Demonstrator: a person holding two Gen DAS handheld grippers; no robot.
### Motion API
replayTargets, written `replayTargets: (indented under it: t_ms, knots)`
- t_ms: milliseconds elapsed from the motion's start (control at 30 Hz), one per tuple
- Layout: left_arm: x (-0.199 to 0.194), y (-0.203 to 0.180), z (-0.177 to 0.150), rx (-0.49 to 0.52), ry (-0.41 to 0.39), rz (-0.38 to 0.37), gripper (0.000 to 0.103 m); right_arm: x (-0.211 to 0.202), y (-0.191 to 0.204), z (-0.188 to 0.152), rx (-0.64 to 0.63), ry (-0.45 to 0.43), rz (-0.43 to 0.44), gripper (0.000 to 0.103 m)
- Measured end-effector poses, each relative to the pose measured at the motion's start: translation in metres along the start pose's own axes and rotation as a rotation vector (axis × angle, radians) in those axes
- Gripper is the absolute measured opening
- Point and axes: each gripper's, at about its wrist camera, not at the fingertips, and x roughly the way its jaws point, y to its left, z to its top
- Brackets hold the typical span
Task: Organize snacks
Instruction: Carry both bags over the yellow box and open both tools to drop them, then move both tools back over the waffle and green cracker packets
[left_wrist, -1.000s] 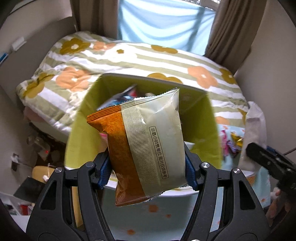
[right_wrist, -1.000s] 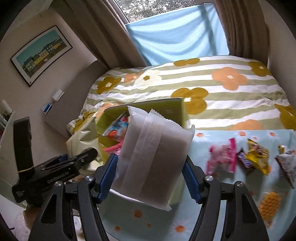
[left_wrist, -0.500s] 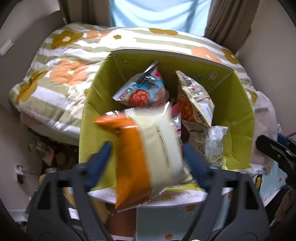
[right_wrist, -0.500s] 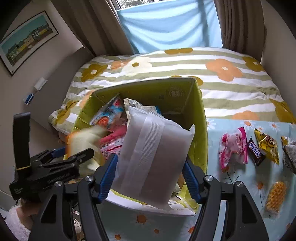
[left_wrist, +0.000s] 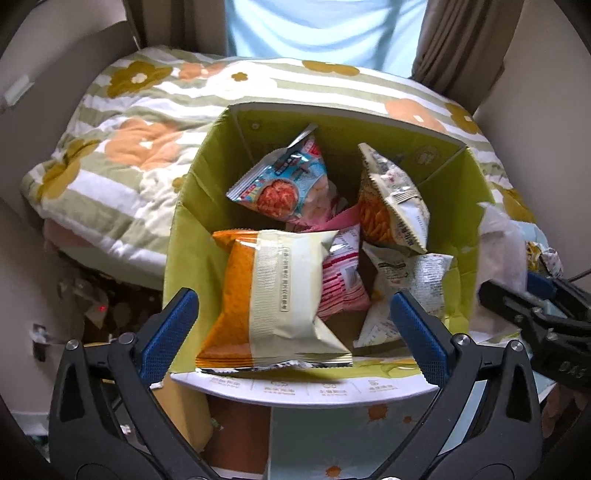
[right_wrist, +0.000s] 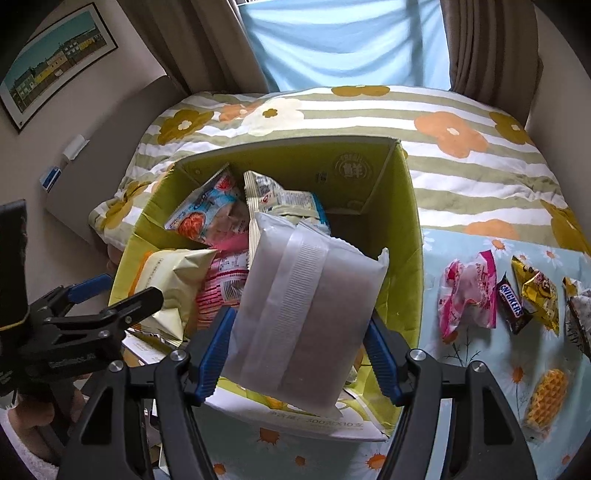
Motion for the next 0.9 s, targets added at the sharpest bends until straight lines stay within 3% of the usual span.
replayTargets:
  t_ms: [100,133,167,233,633,900]
  knots:
    - [-0.002,-0.004,-0.002,0.002,-0.001,-0.002,0.103,0.005,-0.005,-0.001,0.028,0.015,-0.005,0.066]
    - [-0.002,-0.005,-0.002,0.004,-0.002,-0.001,0.103,0.005,-0.005,-0.001,0.032,0.013,0.000,0.072]
    - [-0.003,-0.007,-0.003,0.006,-0.002,0.000,0.103,0.003,-0.006,-0.002,0.033,-0.004,0.003,0.088]
    - [-0.004,-0.010,-0.006,0.010,0.001,0.001,0.103,0.000,-0.006,-0.002,0.021,-0.030,-0.018,0.101]
    - [-0.022,-0.019,-0.012,0.013,-0.027,-0.014,0.103,-0.024,-0.007,-0.008,0.007,-0.108,-0.018,0.101]
    - [-0.029,-0.041,-0.008,0.064,-0.056,-0.058,0.103,-0.056,-0.015,-0.010,0.017,-0.176,-0.073,0.101]
